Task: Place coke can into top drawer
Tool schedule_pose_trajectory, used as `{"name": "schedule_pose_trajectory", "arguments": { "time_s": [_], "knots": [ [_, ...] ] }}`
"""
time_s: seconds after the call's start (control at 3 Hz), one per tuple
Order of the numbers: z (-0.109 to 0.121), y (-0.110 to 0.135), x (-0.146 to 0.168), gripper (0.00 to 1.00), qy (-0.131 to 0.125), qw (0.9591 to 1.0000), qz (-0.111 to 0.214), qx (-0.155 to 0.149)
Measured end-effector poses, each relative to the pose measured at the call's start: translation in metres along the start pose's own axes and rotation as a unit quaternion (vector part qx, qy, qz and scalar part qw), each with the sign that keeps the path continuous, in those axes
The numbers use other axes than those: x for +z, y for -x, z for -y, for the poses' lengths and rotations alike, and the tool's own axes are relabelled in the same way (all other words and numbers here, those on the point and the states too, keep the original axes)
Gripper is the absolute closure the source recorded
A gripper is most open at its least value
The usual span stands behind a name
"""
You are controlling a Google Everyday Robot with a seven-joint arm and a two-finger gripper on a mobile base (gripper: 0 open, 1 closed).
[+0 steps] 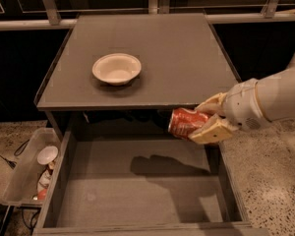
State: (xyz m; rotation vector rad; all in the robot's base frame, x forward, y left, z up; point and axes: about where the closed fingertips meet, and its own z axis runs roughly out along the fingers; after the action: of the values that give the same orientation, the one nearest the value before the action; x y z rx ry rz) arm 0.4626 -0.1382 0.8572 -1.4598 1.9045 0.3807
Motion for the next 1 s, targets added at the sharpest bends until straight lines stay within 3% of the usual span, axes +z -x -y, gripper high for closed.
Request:
{"name": "schedule_pose_trajectory", "arguments": {
  "time_s": [0.33, 0.67, 1.0],
  "knots": [
    [-0.013, -0.014, 0.029, 1.0, 0.007, 0.9998, 0.018, 0.004],
    [-0.003, -0.048, 0.09, 1.0, -0.013, 0.9969, 0.077, -0.001],
    [-0.003, -0.048, 0.09, 1.0, -0.013, 0.9969, 0.077, -0.001]
  ]
}}
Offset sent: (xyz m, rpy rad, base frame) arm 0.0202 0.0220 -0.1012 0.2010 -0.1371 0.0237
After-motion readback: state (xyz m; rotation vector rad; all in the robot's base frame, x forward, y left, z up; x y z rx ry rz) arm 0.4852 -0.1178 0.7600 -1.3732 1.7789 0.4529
